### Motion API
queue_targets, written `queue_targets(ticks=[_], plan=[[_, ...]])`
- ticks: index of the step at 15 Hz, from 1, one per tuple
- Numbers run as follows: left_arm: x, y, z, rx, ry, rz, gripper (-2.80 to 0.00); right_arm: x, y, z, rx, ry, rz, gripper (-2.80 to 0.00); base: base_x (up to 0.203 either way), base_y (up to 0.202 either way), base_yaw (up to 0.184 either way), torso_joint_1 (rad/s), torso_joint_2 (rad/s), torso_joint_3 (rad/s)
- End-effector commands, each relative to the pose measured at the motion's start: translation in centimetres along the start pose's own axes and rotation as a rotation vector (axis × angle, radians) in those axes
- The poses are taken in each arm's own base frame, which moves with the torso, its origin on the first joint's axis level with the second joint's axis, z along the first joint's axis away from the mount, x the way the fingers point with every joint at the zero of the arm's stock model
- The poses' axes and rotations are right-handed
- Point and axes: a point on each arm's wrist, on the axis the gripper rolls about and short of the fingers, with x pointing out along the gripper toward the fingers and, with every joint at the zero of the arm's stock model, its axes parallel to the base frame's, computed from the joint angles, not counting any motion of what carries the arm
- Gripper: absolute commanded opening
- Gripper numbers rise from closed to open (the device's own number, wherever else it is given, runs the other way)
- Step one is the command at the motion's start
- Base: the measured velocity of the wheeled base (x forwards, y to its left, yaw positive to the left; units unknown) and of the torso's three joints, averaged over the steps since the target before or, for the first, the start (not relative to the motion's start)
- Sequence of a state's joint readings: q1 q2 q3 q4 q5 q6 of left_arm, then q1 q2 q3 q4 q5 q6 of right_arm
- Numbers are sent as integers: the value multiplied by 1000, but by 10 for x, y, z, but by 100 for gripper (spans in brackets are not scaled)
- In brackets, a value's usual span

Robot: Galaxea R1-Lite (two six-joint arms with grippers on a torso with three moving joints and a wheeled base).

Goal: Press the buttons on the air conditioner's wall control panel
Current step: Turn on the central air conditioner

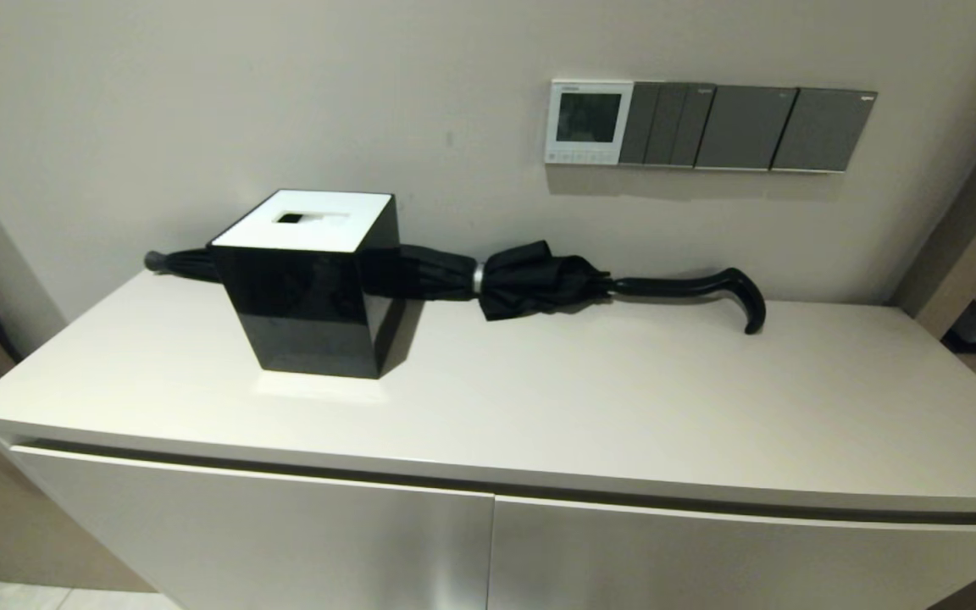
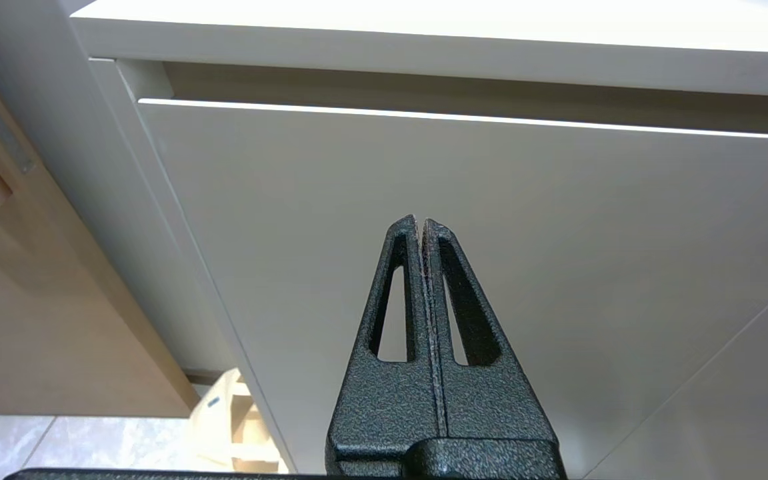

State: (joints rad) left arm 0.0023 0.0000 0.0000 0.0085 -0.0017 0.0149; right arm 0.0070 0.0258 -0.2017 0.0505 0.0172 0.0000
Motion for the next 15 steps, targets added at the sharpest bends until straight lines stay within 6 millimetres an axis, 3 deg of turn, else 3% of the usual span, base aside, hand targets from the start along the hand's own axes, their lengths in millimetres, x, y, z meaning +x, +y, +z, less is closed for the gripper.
queue_targets(ticks=[1,5,9,12,15], plan=[[0,0,0,0,0,1,-280,5,0,39,-2,-14,3,-280,0,0,0,0,0,0],[0,0,0,0,2,1,-280,44,-1,115,-16,11,0,-280,0,0,0,0,0,0],[0,0,0,0,0,1,-280,117,-2,174,-21,58,13,-280,0,0,0,0,0,0],[0,0,0,0,2,1,-280,188,3,185,-4,97,51,-280,0,0,0,0,0,0],[0,0,0,0,1,1,-280,254,22,177,40,96,92,-280,0,0,0,0,0,0]])
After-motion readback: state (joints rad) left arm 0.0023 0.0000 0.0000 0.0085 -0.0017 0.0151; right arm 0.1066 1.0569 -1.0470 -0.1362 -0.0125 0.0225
